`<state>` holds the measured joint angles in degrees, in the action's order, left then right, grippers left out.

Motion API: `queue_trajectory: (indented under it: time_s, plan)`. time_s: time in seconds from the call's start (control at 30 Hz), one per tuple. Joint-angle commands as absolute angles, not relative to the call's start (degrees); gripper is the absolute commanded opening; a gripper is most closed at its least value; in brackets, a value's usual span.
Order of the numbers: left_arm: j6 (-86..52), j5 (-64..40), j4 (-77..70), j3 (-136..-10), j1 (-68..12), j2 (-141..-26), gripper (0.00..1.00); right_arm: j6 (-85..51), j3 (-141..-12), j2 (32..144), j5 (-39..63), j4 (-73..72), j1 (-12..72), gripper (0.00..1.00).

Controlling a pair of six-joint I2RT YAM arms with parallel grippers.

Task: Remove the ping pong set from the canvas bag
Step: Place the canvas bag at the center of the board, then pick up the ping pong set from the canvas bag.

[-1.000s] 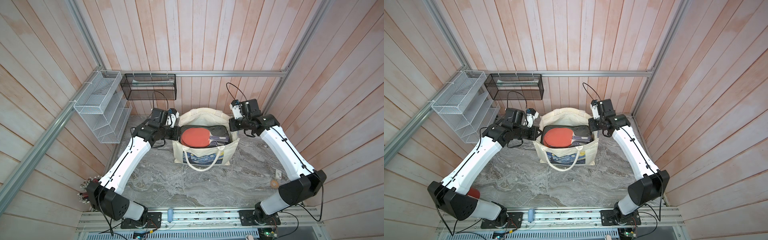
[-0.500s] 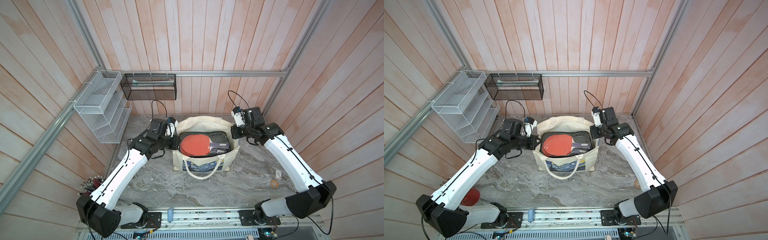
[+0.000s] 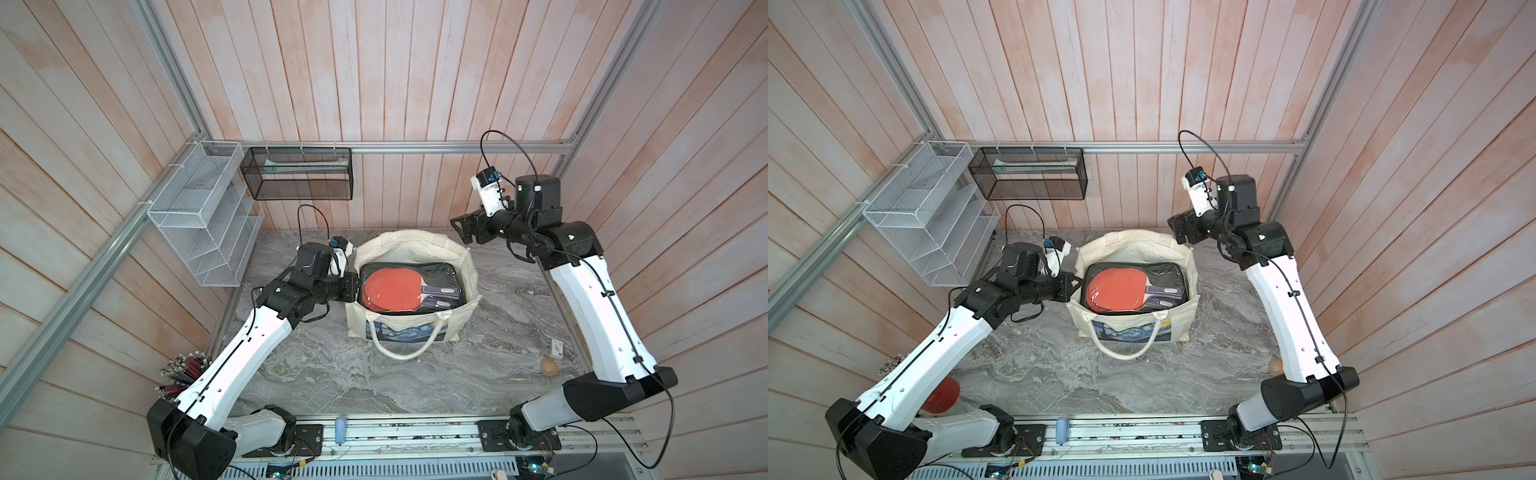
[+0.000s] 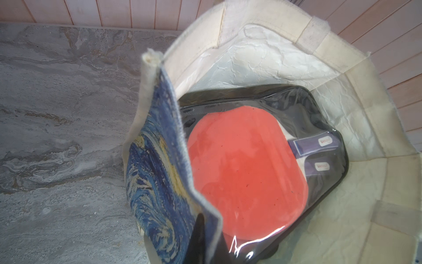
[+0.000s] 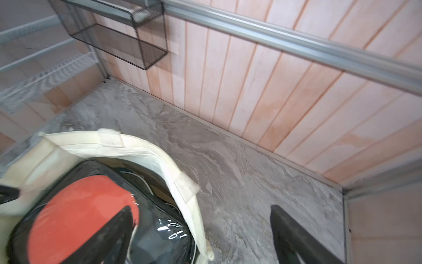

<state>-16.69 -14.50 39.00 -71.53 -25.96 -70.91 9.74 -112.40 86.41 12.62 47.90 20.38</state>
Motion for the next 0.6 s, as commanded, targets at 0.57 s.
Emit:
queue_trajectory:
  time_s: [0.57]
  plan:
    - [-11.9,-27.4,32.8,-63.6,-24.8,-65.4,0.0,26.5,-118.9,112.6,37.6,66.7,28.5,0.96]
